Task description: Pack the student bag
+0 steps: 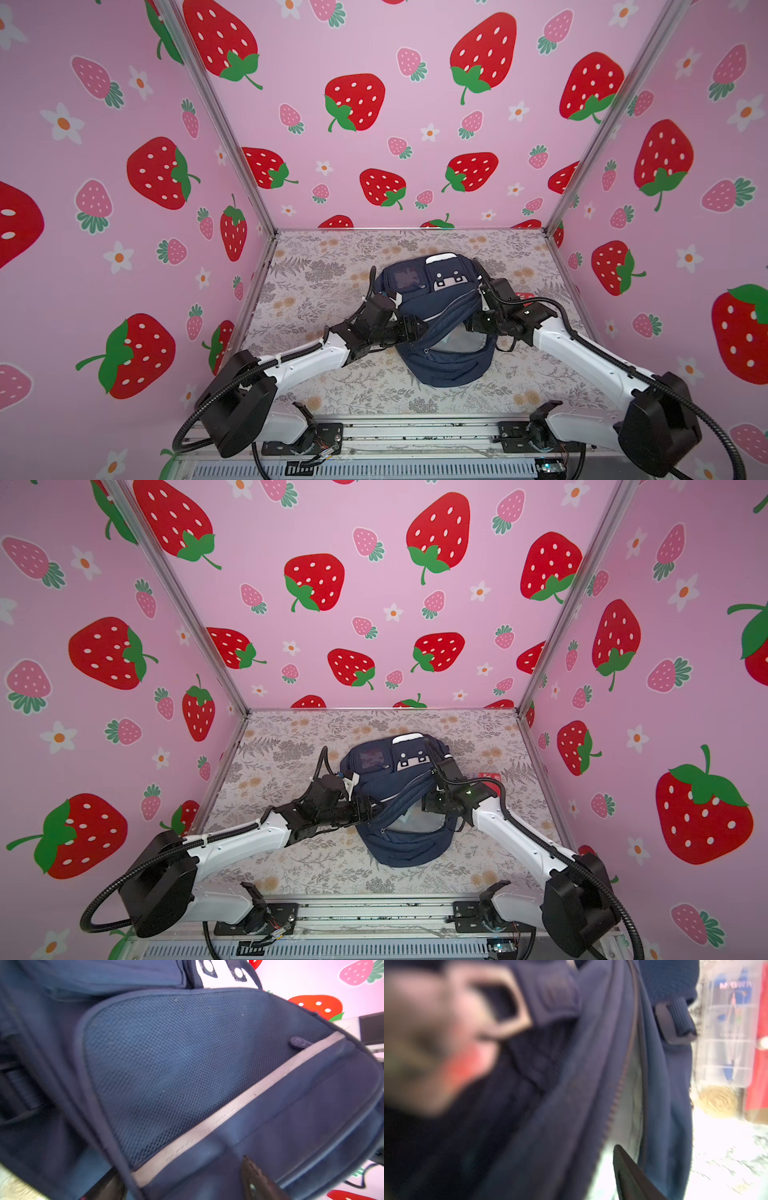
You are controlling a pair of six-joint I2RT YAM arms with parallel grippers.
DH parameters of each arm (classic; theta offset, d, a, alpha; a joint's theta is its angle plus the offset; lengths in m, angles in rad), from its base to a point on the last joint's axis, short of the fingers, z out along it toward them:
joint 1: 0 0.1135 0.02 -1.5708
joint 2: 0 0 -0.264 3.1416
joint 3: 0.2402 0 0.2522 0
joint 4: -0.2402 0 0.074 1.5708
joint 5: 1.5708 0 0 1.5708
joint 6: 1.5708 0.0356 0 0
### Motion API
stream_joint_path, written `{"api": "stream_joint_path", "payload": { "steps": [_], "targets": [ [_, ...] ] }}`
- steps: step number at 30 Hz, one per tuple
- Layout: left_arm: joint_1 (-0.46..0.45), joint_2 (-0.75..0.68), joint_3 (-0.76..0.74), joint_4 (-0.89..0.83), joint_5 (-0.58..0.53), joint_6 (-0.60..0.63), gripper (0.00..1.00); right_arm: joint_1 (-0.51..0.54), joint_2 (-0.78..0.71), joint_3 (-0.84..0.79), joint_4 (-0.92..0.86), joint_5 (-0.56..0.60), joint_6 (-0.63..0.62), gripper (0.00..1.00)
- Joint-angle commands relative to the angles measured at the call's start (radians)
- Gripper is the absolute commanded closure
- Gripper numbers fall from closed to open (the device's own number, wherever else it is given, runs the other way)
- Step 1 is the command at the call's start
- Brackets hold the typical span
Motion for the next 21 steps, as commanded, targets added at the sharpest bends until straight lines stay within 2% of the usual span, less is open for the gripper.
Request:
{"api": "stream_joint_path", "payload": {
  "steps": [1,4,6,9,12,16,19,21],
  "targets": [
    [-0.045,0.018,0.159,-0.172,-0.073,0.189,0.16,-0.003,-0.043,-0.013,-0.037,0.027,-0.036,0.34],
    [-0.132,0.007,0.279,-0.401,-0.265,0.47,0.14,-0.039,-0.004,-0.005,-0.038,0.014,-0.077,0.35],
    [-0.162,0.016,0.351,-0.514,-0.293,0.629,0.12,-0.061,0.026,0.019,-0.043,-0.016,-0.116,0.36],
    [-0.169,0.08,0.432,-0.63,-0.34,0.798,0.11,-0.077,0.054,0.061,-0.061,-0.013,-0.157,0.36],
    [-0.169,0.16,0.477,-0.709,-0.358,0.893,0.11,-0.099,0.076,0.077,-0.055,-0.048,-0.177,0.36],
    [-0.182,0.183,0.454,-0.675,-0.342,0.914,0.11,-0.111,0.084,0.07,-0.032,-0.09,-0.184,0.37],
    [-0.181,0.196,0.47,-0.676,-0.437,0.919,0.12,-0.112,0.075,0.062,-0.011,-0.111,-0.183,0.37],
    [-0.181,0.218,0.5,-0.681,-0.471,0.944,0.17,-0.113,0.069,0.058,-0.005,-0.109,-0.181,0.37]
  ]
}}
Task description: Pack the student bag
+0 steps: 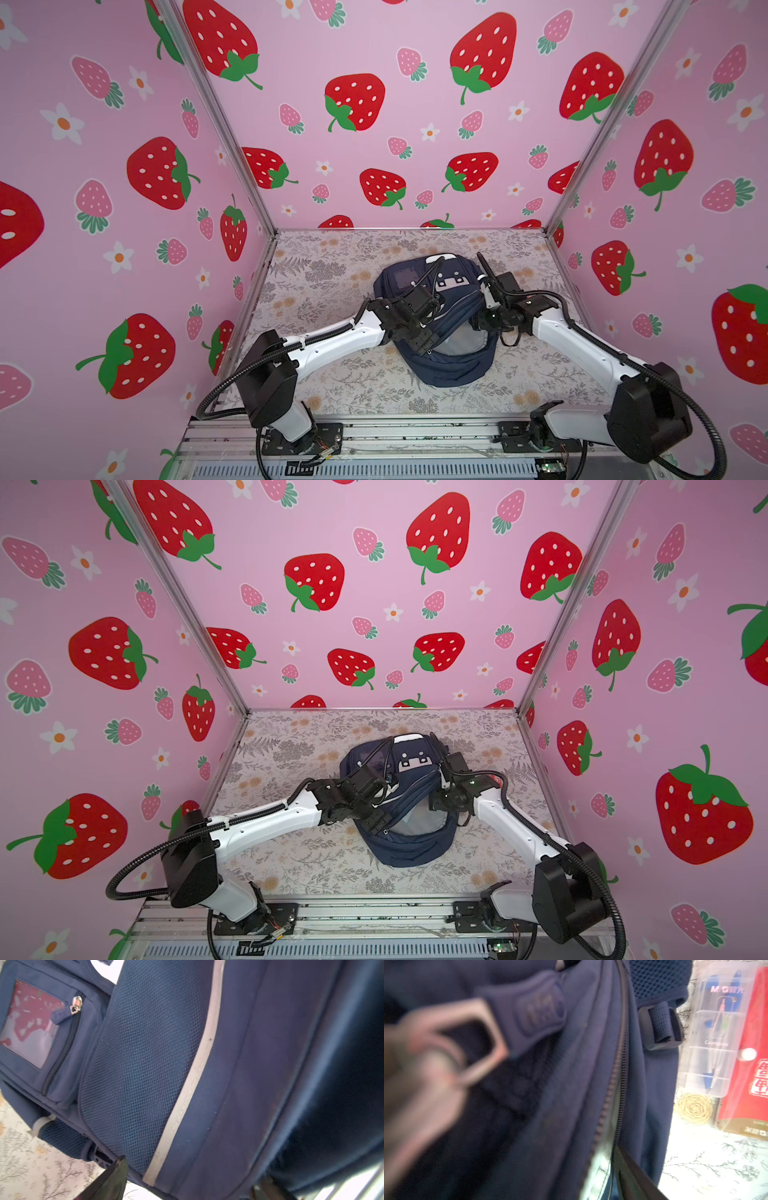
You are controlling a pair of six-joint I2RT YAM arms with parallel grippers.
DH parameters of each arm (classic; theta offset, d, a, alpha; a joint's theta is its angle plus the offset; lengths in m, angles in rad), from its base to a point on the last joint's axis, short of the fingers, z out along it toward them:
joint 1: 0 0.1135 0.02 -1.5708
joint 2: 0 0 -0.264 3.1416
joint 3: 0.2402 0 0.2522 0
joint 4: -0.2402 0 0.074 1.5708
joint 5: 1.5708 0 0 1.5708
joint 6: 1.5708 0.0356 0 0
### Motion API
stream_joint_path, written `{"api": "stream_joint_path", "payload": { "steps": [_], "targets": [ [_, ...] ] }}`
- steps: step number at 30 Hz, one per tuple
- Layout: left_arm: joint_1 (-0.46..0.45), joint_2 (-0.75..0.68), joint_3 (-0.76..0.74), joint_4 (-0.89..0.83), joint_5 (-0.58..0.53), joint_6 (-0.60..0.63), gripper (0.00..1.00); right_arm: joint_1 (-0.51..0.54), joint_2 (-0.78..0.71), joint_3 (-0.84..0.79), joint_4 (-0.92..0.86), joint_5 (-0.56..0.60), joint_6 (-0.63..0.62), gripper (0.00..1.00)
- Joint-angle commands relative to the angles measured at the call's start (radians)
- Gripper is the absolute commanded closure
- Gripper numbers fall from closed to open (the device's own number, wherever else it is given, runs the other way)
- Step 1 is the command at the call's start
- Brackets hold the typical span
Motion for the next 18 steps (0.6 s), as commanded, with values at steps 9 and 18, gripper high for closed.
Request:
{"api": "stream_joint_path", "payload": {
  "steps": [9,18],
  "targets": [
    [-0.001,0.14,0.098,-0.035,0.018,0.1,0.86,-0.009,-0.048,-0.023,0.021,-0.001,0.023,0.35],
    [0.212,-0.031,0.067,0.148,0.409,-0.21,1.0,-0.007,-0.223,-0.112,-0.018,0.019,0.031,0.28]
  ]
}}
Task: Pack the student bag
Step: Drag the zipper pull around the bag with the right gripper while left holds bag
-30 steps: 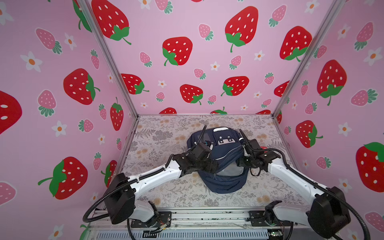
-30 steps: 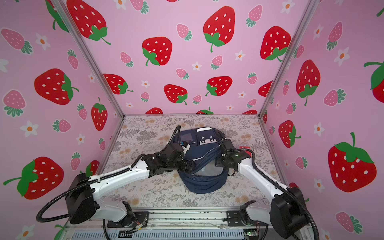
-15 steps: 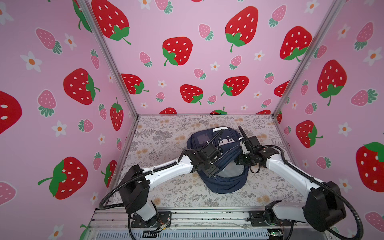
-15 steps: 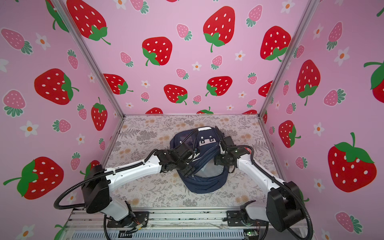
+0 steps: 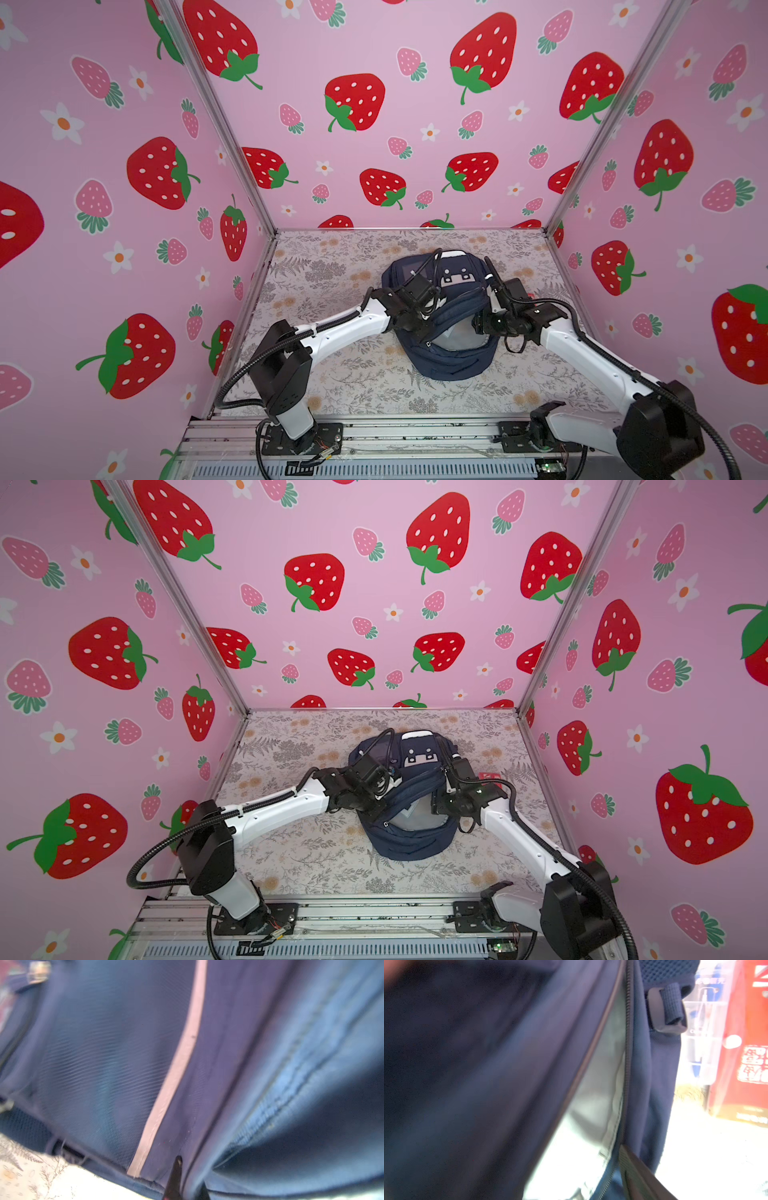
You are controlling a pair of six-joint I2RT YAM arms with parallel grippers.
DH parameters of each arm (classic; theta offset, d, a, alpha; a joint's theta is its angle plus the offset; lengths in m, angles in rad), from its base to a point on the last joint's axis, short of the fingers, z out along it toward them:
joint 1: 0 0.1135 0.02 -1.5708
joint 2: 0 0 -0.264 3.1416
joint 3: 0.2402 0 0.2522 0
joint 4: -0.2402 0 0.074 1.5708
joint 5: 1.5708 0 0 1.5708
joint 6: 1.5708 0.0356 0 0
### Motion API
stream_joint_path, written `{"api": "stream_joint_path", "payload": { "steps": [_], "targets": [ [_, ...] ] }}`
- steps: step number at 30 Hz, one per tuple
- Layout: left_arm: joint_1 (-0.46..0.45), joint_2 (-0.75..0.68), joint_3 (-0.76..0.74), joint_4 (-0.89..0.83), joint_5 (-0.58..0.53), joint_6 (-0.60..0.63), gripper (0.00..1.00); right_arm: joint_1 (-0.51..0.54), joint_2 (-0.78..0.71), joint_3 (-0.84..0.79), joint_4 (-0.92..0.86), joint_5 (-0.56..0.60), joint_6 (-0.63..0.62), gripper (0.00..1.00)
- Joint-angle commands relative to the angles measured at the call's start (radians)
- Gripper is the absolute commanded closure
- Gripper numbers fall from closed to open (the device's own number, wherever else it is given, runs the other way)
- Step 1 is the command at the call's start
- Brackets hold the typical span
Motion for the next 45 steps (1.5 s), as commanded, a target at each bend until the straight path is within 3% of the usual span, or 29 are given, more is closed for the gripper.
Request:
{"api": "stream_joint_path", "payload": {
  "steps": [1,5,8,12,16,20,23,28,34,45],
  "targets": [
    [0.104,-0.099,-0.025,0.165,0.19,-0.183,1.0,0.0,-0.109,-0.037,-0.013,0.0,0.007,0.28],
    [0.159,-0.127,-0.057,0.198,0.275,-0.24,1.0,0.022,-0.243,-0.057,0.035,-0.042,0.004,0.3],
    [0.163,-0.122,-0.066,0.198,0.302,-0.251,1.0,0.154,-0.329,-0.063,0.091,-0.009,0.041,0.34],
    [0.165,-0.096,-0.082,0.233,0.377,-0.3,1.0,0.39,-0.304,-0.043,0.108,0.201,0.146,0.44],
    [0.165,-0.07,-0.081,0.23,0.394,-0.315,1.0,0.652,-0.269,-0.047,0.206,0.38,0.245,0.46],
    [0.165,-0.055,-0.071,0.221,0.423,-0.313,1.0,0.845,-0.094,0.035,0.118,0.675,0.408,0.48],
    [0.164,-0.046,-0.066,0.208,0.425,-0.305,1.0,0.861,0.062,0.145,-0.046,0.767,0.475,0.53],
    [0.158,-0.035,-0.067,0.204,0.427,-0.302,1.0,0.862,0.201,0.241,-0.16,0.795,0.472,0.55],
    [0.15,-0.024,-0.057,0.192,0.43,-0.292,1.0,0.84,0.233,0.245,-0.131,0.674,0.429,0.58],
    [0.133,-0.016,-0.046,0.169,0.449,-0.275,1.0,0.797,0.319,0.296,-0.143,0.629,0.406,0.63]
  ]
}}
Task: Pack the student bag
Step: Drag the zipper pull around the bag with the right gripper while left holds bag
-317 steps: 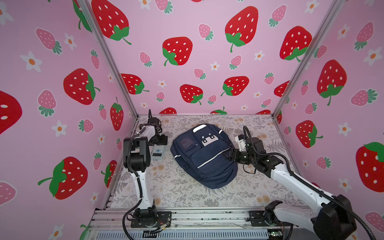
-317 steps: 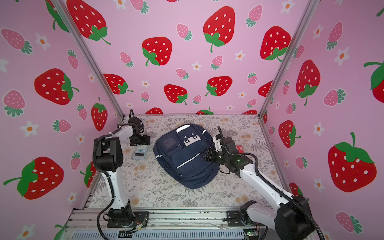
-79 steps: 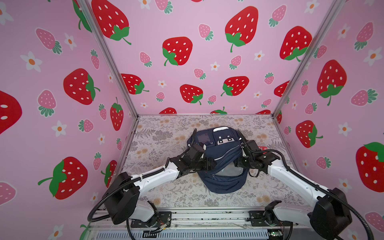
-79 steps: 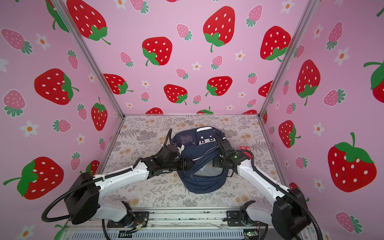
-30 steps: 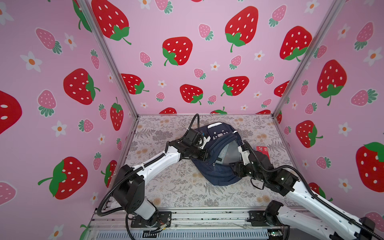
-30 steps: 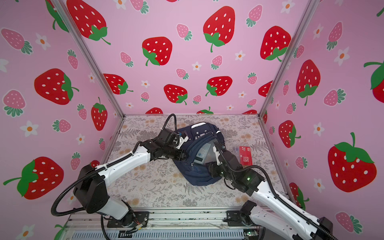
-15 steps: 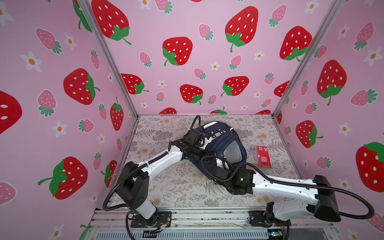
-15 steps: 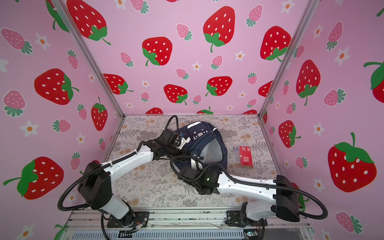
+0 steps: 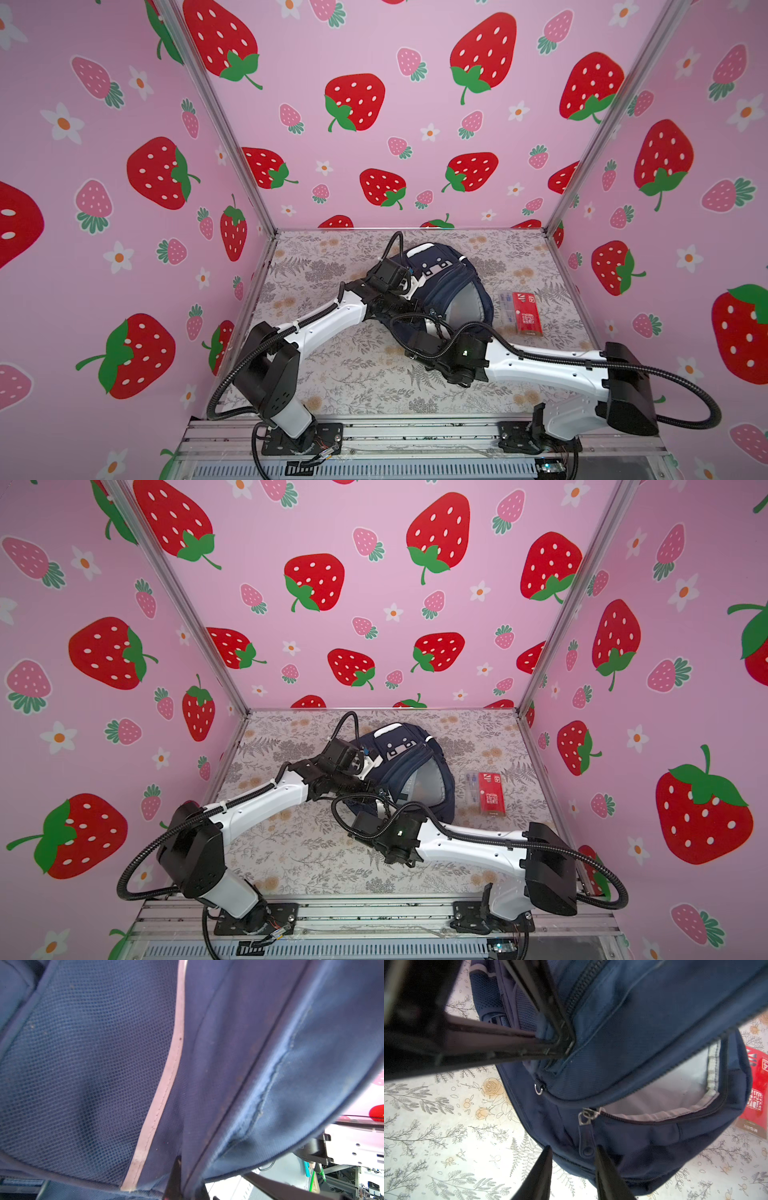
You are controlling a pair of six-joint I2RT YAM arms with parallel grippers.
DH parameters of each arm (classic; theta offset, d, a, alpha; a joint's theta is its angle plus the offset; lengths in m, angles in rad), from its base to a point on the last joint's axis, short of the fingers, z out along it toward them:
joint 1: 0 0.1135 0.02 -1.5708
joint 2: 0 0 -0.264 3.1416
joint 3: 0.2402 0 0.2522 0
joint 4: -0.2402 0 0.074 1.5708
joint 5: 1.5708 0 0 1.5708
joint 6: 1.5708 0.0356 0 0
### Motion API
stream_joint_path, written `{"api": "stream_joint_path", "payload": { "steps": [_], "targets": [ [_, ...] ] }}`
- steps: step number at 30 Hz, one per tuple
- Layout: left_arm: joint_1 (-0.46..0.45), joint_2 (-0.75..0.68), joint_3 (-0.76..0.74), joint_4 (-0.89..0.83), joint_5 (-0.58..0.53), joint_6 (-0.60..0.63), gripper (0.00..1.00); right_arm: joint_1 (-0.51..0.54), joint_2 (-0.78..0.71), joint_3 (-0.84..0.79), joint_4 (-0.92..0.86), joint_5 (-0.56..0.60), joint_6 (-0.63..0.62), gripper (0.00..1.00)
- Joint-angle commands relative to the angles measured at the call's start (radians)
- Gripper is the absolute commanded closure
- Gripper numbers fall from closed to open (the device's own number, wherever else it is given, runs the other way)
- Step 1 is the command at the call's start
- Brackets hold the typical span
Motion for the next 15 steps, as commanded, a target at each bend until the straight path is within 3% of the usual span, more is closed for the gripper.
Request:
{"api": "stream_joint_path", "payload": {
  "steps": [1,9,15],
  "targets": [
    [-0.015,0.016,0.044,0.014,0.069,0.007,1.0,-0.033,0.007,0.028,-0.027,-0.008,0.002,0.63],
    [-0.017,0.019,0.051,0.003,0.075,0.013,1.0,-0.091,0.023,0.017,-0.021,-0.035,-0.026,0.68],
    [-0.019,0.021,0.054,-0.005,0.067,0.018,1.0,-0.104,0.019,0.025,-0.033,-0.034,-0.04,0.8]
  ]
}}
